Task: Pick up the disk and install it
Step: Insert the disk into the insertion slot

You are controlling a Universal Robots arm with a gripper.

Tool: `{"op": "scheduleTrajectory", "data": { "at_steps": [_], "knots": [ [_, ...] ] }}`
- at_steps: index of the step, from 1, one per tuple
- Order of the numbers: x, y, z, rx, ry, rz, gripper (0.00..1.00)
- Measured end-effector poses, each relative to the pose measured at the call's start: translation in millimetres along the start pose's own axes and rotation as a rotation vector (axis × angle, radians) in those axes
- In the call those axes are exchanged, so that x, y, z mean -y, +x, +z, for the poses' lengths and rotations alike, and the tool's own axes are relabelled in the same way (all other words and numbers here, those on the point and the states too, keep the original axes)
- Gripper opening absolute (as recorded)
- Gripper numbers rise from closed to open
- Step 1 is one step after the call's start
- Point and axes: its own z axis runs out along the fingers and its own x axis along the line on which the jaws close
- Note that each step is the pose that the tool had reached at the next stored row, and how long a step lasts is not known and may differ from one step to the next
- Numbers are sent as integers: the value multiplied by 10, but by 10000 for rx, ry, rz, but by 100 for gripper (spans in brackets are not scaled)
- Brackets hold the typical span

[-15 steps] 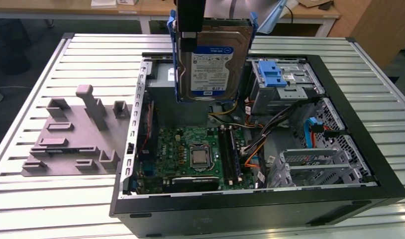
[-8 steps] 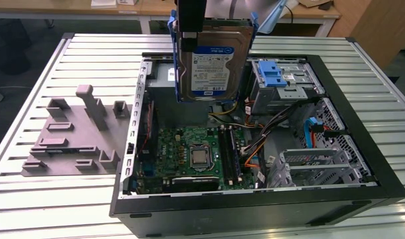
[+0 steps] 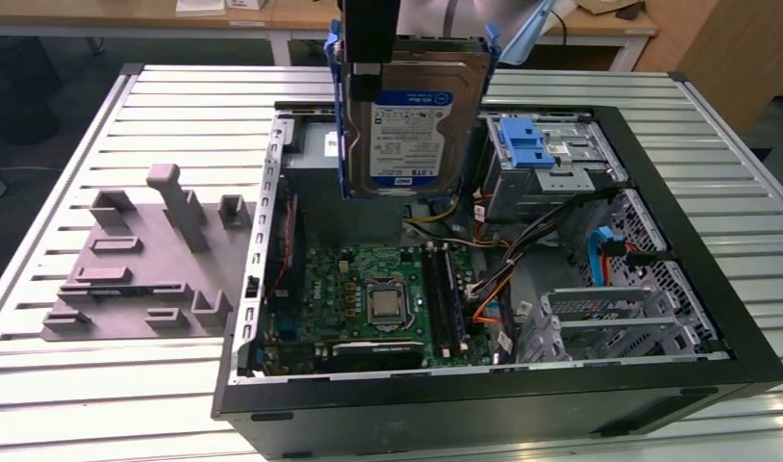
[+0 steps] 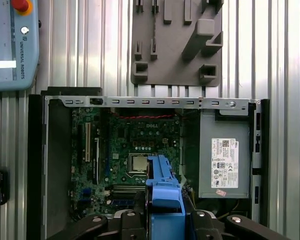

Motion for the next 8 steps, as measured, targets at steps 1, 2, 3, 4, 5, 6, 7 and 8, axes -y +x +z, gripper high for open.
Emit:
{"op": "scheduleTrajectory", "data": {
  "at_steps": [1, 2, 3, 4, 5, 6, 7, 8],
  "knots": [
    [0, 14, 0, 0, 1, 0, 36],
    [0, 28, 1, 2, 1, 0, 36],
    [0, 47, -1, 0, 0, 0, 36],
    [0, 69, 0, 1, 1, 1, 36],
    [0, 89, 0, 2, 1, 0, 36],
    [1, 110, -1, 1, 1, 0, 36],
    [1, 122, -1, -1, 0, 1, 36],
    [5, 130, -1, 0, 1, 0, 36]
  ]
}}
